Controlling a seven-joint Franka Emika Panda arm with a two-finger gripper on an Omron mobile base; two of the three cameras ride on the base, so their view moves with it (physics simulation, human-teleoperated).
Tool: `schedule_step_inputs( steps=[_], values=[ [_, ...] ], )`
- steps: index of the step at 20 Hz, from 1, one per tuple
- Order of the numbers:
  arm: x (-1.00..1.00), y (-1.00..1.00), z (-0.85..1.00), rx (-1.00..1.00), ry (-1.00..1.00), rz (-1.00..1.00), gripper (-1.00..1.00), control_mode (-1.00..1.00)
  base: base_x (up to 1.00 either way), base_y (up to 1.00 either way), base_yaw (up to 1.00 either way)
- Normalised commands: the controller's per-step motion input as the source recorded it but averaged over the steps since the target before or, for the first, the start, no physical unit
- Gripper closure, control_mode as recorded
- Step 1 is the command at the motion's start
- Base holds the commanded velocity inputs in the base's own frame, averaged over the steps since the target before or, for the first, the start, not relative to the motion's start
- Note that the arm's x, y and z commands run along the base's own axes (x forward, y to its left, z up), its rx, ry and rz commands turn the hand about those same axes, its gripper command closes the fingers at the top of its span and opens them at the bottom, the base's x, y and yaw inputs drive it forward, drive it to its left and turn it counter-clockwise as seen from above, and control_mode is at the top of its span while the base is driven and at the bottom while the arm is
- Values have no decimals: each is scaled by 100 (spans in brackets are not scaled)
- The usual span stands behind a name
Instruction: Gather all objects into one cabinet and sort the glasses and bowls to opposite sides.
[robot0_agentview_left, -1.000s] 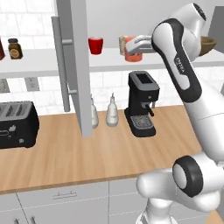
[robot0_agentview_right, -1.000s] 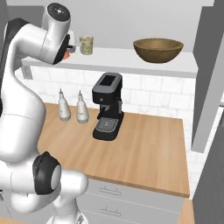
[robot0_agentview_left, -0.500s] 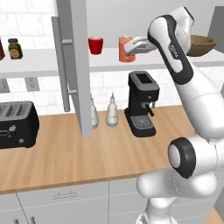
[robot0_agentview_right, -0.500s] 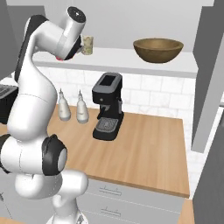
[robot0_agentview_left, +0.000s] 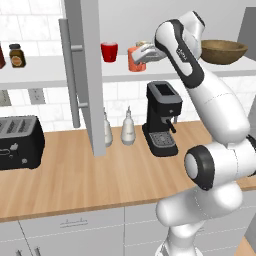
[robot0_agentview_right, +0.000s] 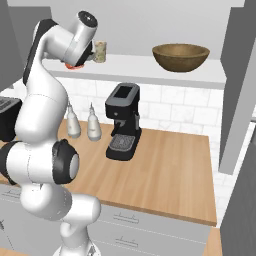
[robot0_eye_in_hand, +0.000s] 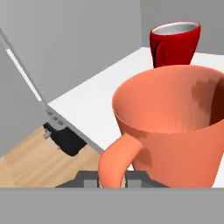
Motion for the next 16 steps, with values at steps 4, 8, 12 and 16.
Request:
schedule_step_inputs(
  steps=[4, 8, 12, 16],
  values=[
    [40, 0, -20, 3, 0, 0, 100, -100, 0, 0, 0],
    [42, 0, -20, 10, 0, 0, 100, -100, 0, 0, 0],
    [36, 0, -12, 11, 0, 0, 100, -100, 0, 0, 0],
    [36, 0, -18, 6, 0, 0, 100, -100, 0, 0, 0]
  ],
)
